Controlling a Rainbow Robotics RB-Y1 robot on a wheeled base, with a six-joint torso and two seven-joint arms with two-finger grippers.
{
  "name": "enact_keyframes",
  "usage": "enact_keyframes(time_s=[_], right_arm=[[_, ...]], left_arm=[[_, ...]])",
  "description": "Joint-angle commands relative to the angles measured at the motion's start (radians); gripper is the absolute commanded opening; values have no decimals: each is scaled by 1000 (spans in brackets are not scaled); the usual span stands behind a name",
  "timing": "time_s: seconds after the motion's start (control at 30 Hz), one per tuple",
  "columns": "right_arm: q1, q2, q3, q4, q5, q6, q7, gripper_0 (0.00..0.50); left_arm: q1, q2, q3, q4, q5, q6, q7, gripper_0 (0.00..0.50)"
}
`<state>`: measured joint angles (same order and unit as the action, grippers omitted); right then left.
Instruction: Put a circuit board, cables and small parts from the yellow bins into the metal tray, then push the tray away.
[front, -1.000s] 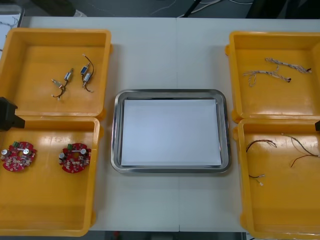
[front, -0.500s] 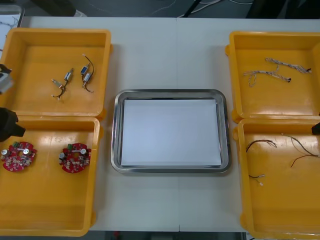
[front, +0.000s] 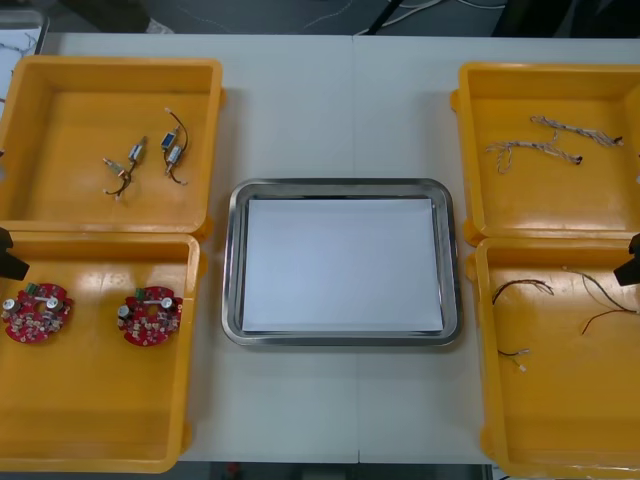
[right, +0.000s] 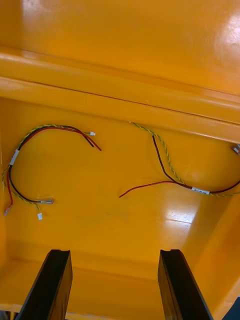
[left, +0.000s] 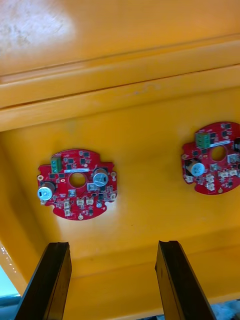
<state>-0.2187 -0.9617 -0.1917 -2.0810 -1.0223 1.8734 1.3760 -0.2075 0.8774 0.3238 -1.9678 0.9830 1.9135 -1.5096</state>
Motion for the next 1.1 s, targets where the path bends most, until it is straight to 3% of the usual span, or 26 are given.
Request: enact_keyframes(time_s=[0.03, 0.23, 0.5, 1.1], right_arm=[[12, 5, -22, 32, -15, -8, 124, 500], [13, 5, -29, 84, -15, -39, 345, 500], [15, 5, -31, 145, -16, -96, 558, 500], [42, 5, -78, 245, -27, -177, 927, 500]], left_arm=[[42, 23, 51, 56, -34, 6, -60, 500], [49, 23, 31, 66, -126, -1, -40, 500], [48, 20, -15, 87, -155, -65, 15, 500], [8, -130, -89, 78, -222, -134, 32, 500]])
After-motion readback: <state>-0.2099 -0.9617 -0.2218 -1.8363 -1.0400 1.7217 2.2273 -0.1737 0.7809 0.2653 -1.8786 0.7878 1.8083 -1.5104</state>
